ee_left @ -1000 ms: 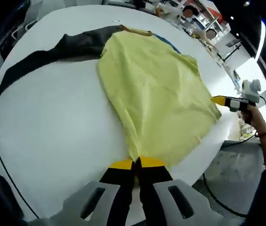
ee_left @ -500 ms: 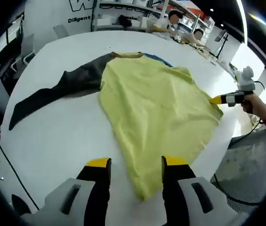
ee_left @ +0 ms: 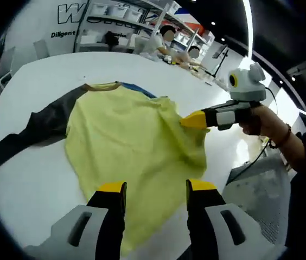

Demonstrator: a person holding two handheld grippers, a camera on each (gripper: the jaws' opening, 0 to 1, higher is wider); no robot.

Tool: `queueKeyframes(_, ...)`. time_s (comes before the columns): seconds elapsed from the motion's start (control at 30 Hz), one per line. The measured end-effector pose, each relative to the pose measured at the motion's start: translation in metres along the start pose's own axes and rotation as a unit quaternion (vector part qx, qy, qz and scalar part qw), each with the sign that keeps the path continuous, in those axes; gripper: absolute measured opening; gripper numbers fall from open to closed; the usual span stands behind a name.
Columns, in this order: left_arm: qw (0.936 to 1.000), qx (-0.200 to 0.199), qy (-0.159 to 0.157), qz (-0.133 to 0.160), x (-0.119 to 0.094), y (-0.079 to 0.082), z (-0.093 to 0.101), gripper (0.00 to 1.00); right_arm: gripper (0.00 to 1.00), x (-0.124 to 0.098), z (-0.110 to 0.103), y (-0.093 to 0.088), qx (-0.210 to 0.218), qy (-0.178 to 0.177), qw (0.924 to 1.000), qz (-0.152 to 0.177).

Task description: Fold the garment on the visible template until the final outline fits inside the template.

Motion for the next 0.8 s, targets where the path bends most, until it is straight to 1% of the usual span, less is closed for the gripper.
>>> queueKeyframes(0.03, 0.9999, 0.009, -0.01, 0.0, 0.005, 0.002, 0.005, 0.46, 0.0, 0.003, -0.002, -0.001, 0.004, 0.002, 1.0, -0.005)
queueKeyframes(0.07, 0.9998, 0.013, -0.012, 0.0, 0.009, 0.003, 0.008, 0.46, 0.0, 0.007, -0.005, -0.002, 0.007, 0.004, 0.9999, -0.011)
queueKeyframes(0.13, 0.9996, 0.02, -0.017, -0.014, 0.019, 0.002, 0.014, 0.46, 0.0, 0.015, -0.011, -0.005, 0.002, 0.012, 0.9996, -0.024)
queueKeyframes(0.2, 0.9992, 0.029, -0.01, -0.024, 0.03, 0.001, 0.016, 0.48, 0.0, 0.023, -0.015, -0.008, 0.005, 0.018, 0.9992, -0.035)
queueKeyframes(0.23, 0.9991, 0.034, -0.008, -0.025, 0.035, 0.002, 0.017, 0.49, 0.0, 0.026, -0.016, -0.01, 0.008, 0.018, 0.9989, -0.041)
queueKeyframes(0.3, 0.9984, 0.046, 0.007, -0.033, 0.043, 0.002, 0.015, 0.49, 0.0, 0.033, -0.02, -0.013, 0.005, 0.028, 0.9982, -0.053)
queueKeyframes(0.33, 0.9979, 0.051, 0.02, -0.033, 0.045, 0.003, 0.013, 0.5, 0.0, 0.033, -0.022, -0.013, 0.007, 0.033, 0.9978, -0.057)
queueKeyframes(0.4, 0.9978, 0.054, 0.023, -0.03, 0.05, 0.005, 0.009, 0.48, 0.0, 0.034, -0.028, -0.013, 0.001, 0.054, 0.9967, -0.061)
queueKeyframes(0.43, 0.998, 0.052, 0.022, -0.029, 0.052, 0.006, 0.008, 0.45, 0.0, 0.034, -0.029, -0.013, -0.002, 0.057, 0.9966, -0.059)
queueKeyframes(0.5, 0.9977, 0.061, 0.016, -0.025, 0.055, 0.008, 0.005, 0.35, 0.0, 0.035, -0.034, -0.012, -0.041, 0.069, 0.994, -0.074)
queueKeyframes(0.53, 0.9973, 0.068, 0.018, -0.022, 0.056, 0.008, 0.003, 0.32, 0.0, 0.035, -0.034, -0.012, -0.048, 0.07, 0.9935, -0.077)
queueKeyframes(0.57, 0.9969, 0.071, 0.023, -0.025, 0.057, 0.009, 0.001, 0.3, 0.0, 0.035, -0.036, -0.012, -0.066, 0.071, 0.9919, -0.083)
queueKeyframes(0.63, 0.9967, 0.072, 0.025, -0.029, 0.058, 0.008, -0.005, 0.26, 0.0, 0.036, -0.038, -0.011, -0.056, 0.072, 0.9927, -0.079)
queueKeyframes(0.67, 0.9968, 0.069, 0.026, -0.03, 0.059, 0.007, -0.006, 0.22, 0.0, 0.036, -0.038, -0.011, -0.051, 0.076, 0.9927, -0.078)
queueKeyframes(0.7, 0.9972, 0.062, 0.024, -0.032, 0.058, 0.006, -0.007, 0.12, 0.0, 0.037, -0.038, -0.01, -0.044, 0.081, 0.9926, -0.079)
queueKeyframes(0.73, 0.9973, 0.062, 0.024, -0.033, 0.058, 0.005, -0.008, 0.06, 0.0, 0.037, -0.037, -0.009, -0.045, 0.083, 0.9924, -0.079)
queueKeyframes(0.77, 0.9959, 0.076, 0.03, -0.039, 0.057, 0.004, -0.009, 0.02, 0.0, 0.037, -0.037, -0.009, -0.044, 0.082, 0.9926, -0.078)
queueKeyframes(0.8, 0.9961, 0.075, 0.028, -0.038, 0.057, 0.004, -0.009, 0.02, 0.0, 0.037, -0.036, -0.009, -0.041, 0.084, 0.9927, -0.076)
Point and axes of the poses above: the point that each gripper's makers call its tool centre point, and the gripper's own axes: x roughly forward along the fingers, z roughly to its right, y roughly out of its top, the point moved 10 cm from there along -x, roughly backward along the fingers, and after that the axes turned 15 degrees about x, right-handed, at the moved point
